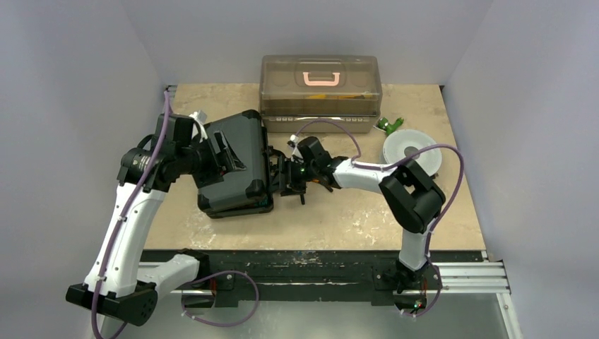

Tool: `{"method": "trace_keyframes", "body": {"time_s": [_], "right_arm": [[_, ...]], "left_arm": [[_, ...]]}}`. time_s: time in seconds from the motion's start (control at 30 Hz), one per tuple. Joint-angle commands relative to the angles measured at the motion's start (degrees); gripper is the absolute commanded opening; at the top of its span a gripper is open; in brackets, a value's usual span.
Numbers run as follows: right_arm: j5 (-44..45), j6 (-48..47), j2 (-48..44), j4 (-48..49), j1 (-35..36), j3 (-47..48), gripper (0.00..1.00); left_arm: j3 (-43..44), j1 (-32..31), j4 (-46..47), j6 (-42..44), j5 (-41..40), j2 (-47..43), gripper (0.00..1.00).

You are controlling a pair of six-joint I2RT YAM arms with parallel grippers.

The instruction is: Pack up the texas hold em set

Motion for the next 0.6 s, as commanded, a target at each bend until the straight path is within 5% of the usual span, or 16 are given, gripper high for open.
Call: {"method": "trace_keyframes", "body": {"time_s": [0.0, 0.1, 0.3, 0.57], "right_arm": [[-1.3, 3.5, 2.3, 8.2, 2.4, 1.1, 0.59], [-0.6, 3.7, 4.3, 8.4, 3.3, 1.0, 0.52], [0.5, 1.2, 5.3, 2.7, 5.6, 2.1, 0.18], [-0.7, -4.4, 5.5, -2.2, 12.5, 6.2, 0.05]], "left_arm": [[-0.3, 0.4, -3.7, 0.9, 2.2, -2.4, 0.73], [-0.9, 0.4, -4.9, 1.6, 2.1, -4.0, 0.73], [-1.7, 0.4, -5.1, 2.1, 2.6, -5.2, 0.73], [-1.3, 0.4, -3.0, 1.7, 4.2, -2.9, 0.72]]}}
